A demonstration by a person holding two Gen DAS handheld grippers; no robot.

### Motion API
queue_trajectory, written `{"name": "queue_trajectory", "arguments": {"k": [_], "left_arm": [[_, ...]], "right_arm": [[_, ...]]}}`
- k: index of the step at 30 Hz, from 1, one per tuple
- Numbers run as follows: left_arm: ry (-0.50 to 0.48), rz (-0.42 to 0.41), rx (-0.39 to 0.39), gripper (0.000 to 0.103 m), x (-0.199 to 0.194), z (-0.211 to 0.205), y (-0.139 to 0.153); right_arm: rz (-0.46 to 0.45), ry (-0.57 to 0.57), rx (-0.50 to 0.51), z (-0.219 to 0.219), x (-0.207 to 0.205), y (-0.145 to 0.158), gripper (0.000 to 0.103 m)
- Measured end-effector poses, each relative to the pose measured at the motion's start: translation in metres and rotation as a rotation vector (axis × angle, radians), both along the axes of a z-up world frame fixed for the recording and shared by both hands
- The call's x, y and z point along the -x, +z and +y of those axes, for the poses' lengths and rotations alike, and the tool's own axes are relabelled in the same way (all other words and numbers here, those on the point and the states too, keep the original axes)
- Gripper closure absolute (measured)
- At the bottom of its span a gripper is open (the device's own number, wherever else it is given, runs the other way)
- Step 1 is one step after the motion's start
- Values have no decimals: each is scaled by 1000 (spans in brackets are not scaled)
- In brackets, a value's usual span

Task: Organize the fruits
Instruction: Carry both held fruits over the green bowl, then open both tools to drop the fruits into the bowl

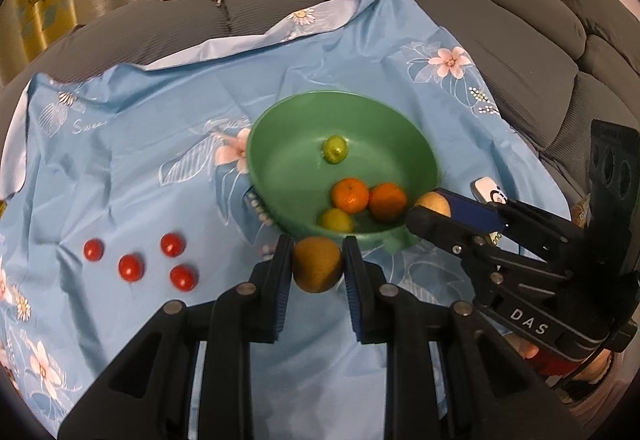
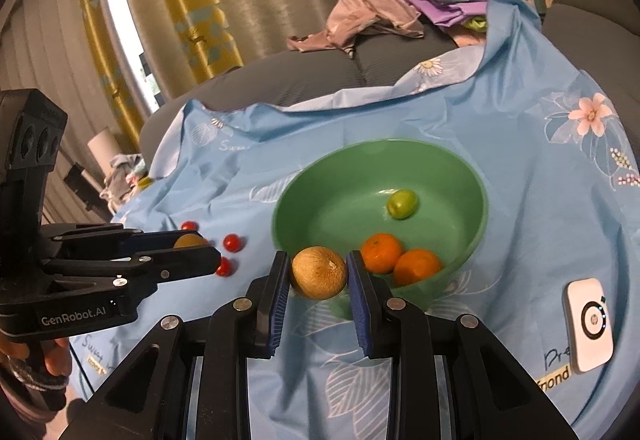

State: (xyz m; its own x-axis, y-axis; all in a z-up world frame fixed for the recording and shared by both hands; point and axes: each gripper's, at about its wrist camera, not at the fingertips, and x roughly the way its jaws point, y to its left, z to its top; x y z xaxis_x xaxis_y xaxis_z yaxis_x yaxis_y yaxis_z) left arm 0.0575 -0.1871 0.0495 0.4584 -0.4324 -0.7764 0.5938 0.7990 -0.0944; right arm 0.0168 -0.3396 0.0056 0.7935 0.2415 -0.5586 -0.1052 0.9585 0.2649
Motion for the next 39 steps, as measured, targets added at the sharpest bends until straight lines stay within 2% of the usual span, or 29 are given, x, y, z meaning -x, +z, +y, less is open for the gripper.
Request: {"name": "queue_trajectory", "arguments": {"k": [16,28,39], "left_arm": [[-27,50,-14,78,-35,-34,-20],[-26,79,-45,78,-48,-40,-38],[-17,80,-53,78,-53,-42,-41]], "right_arm": [[13,-49,5,-26,-26,-6,73],[51,-54,24,-29,-41,-16,73],[90,-75,33,-31,-45,-19,73]]}}
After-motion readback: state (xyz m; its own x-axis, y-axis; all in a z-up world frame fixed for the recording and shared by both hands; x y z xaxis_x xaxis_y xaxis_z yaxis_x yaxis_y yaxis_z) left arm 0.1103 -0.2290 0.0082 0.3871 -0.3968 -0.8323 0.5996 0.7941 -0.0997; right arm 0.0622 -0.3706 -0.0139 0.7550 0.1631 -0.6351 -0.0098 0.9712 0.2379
